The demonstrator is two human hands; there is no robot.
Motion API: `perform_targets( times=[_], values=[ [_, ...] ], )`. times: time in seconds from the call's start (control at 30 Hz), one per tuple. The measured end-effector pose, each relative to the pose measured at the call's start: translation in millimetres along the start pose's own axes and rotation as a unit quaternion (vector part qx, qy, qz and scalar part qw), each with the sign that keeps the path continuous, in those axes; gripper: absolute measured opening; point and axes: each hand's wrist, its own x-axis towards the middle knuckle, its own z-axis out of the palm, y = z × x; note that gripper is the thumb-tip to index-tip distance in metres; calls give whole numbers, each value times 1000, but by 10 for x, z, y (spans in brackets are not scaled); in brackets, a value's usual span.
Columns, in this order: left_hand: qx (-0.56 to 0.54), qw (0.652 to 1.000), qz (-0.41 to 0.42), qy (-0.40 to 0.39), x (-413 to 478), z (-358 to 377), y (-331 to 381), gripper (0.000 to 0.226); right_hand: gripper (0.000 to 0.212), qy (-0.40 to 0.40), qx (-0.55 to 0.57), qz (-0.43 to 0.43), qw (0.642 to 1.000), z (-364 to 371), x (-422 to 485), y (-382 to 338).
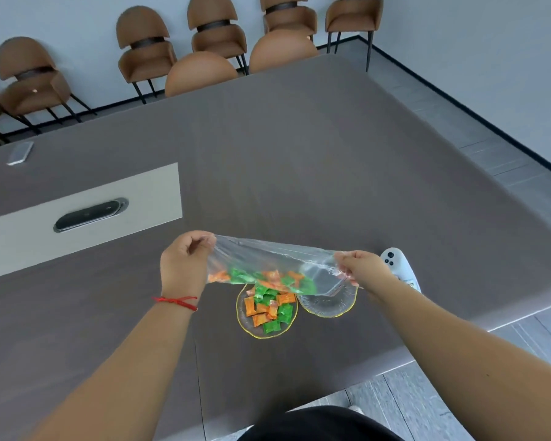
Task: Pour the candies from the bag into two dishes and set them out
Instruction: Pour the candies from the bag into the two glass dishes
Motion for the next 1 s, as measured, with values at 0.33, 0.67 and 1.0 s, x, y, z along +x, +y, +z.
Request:
perform_targets(
  times=[0.33,0.67,1.0],
  values=[
    [84,987,98,-91,147,456,376,8,20,18,79,65,995,-197,63,307],
    [129,975,142,-110,144,658,488,9,15,10,105,106,989,-260,128,441],
    [143,968,170,-113,86,716,659,10,18,5,124,110,986,-297,187,445]
  ],
)
